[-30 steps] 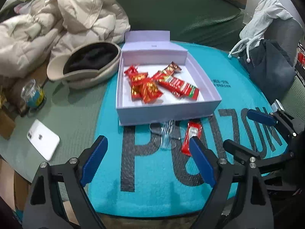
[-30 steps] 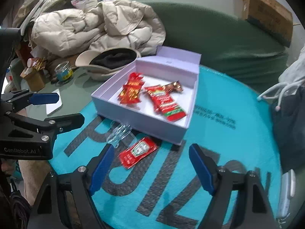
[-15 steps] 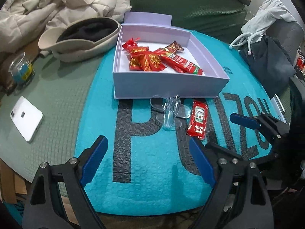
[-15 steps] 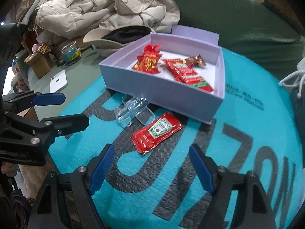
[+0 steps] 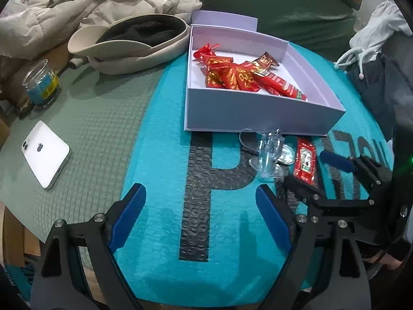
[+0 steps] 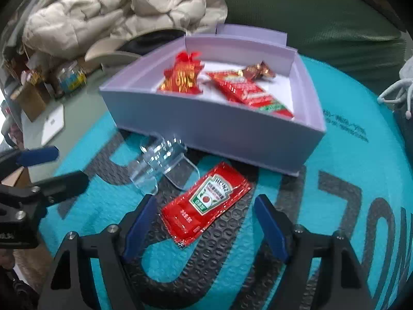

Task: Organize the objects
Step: 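Grasp clear plastic item with left gripper while right grasps red Heinz ketchup packet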

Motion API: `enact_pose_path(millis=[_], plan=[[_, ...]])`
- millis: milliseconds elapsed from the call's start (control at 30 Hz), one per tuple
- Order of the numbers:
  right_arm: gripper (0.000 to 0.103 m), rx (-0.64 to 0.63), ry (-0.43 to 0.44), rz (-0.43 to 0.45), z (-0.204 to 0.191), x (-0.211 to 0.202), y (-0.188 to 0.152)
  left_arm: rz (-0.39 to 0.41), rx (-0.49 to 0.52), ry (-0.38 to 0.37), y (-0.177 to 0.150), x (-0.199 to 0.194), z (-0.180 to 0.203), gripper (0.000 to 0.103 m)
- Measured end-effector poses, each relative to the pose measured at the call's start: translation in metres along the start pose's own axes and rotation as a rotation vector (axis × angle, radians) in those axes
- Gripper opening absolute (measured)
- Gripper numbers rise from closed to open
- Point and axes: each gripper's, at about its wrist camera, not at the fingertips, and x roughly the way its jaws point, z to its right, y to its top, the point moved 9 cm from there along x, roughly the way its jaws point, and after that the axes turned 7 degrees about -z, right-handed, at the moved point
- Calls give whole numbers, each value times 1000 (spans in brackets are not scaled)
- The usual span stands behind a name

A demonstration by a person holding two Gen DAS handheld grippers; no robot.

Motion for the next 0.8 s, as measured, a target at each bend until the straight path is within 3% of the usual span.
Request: enact_pose_path(millis=[100, 233, 367, 600, 800], plan=[[77, -20, -36, 15, 2, 1, 0, -4, 8, 1, 1, 4, 2, 87], [55, -17, -56, 22, 12, -3, -2, -4, 26, -19, 4, 6, 12, 87], [41, -34, -36, 1, 18, -9, -10, 8, 61, -52, 9, 7, 28, 87], [39, -63, 8, 10, 29, -20, -27, -10, 125, -113, 18, 21, 57, 86], [39, -54, 44, 1, 35, -24, -30, -13, 161, -142, 27, 34, 73, 70]])
